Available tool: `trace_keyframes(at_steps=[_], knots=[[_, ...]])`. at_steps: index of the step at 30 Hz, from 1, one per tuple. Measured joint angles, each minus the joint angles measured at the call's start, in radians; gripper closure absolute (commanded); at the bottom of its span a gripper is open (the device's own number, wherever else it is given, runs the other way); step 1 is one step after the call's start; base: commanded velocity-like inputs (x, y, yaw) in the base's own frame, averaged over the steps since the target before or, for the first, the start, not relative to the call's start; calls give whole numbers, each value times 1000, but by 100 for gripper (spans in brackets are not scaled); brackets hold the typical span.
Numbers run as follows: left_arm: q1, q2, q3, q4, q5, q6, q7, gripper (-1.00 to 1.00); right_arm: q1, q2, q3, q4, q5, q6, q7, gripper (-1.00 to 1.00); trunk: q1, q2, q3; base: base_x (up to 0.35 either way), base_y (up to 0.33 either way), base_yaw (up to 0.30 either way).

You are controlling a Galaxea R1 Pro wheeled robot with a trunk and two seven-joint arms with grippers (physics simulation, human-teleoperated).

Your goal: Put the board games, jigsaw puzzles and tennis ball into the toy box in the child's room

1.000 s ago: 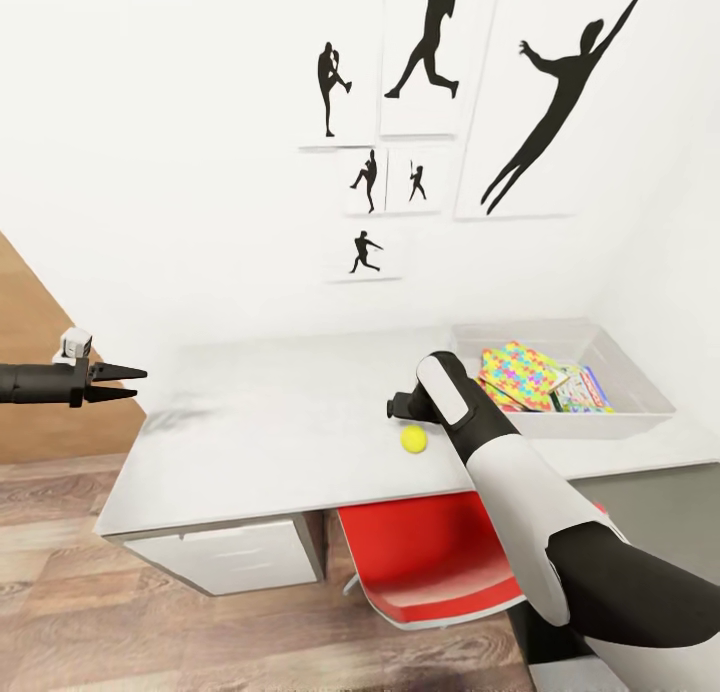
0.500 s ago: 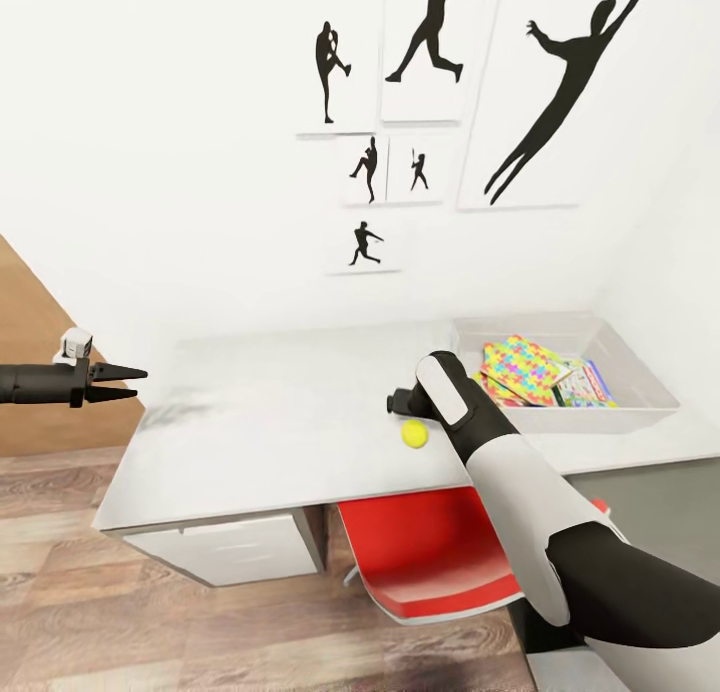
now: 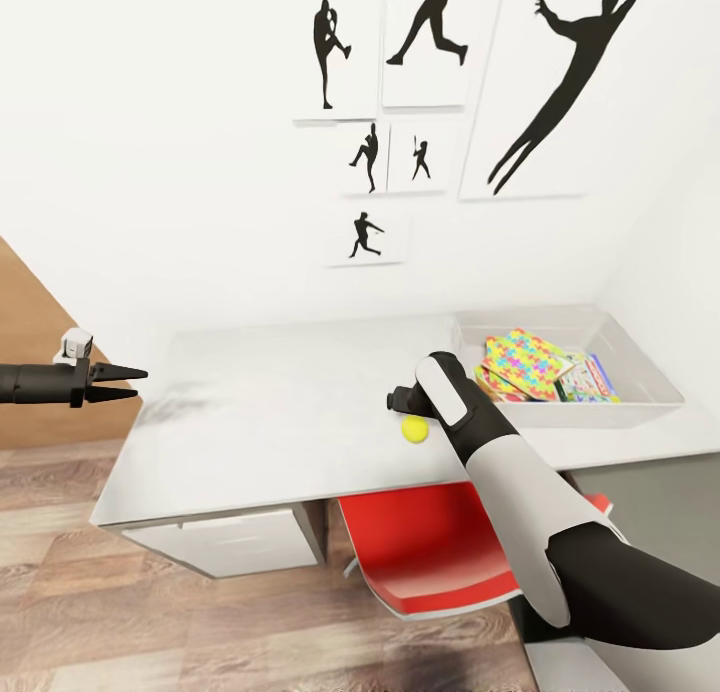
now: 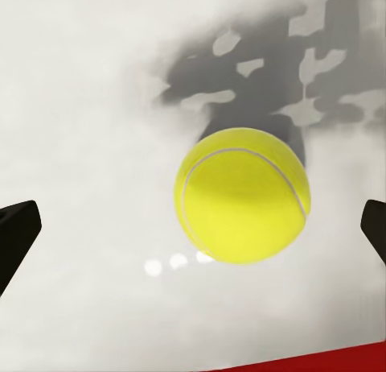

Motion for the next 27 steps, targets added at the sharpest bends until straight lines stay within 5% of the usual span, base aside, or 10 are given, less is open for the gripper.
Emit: trace_keyframes(at_steps=[8, 16, 27], knots=[[0, 0, 0, 0, 0, 0, 0, -100, -1, 0, 0, 0, 3, -1, 0, -100, 0, 0, -13, 0, -9, 0], [0, 0, 0, 0, -1, 0, 0, -100, 0, -14, -6, 0, 68, 0, 3, -100, 0, 0, -26, 28, -1, 0], [0, 0, -3, 0, -1, 0, 0, -100, 0, -16, -9, 0, 79, 1, 5, -100, 0, 0, -45, 29, 0, 0]])
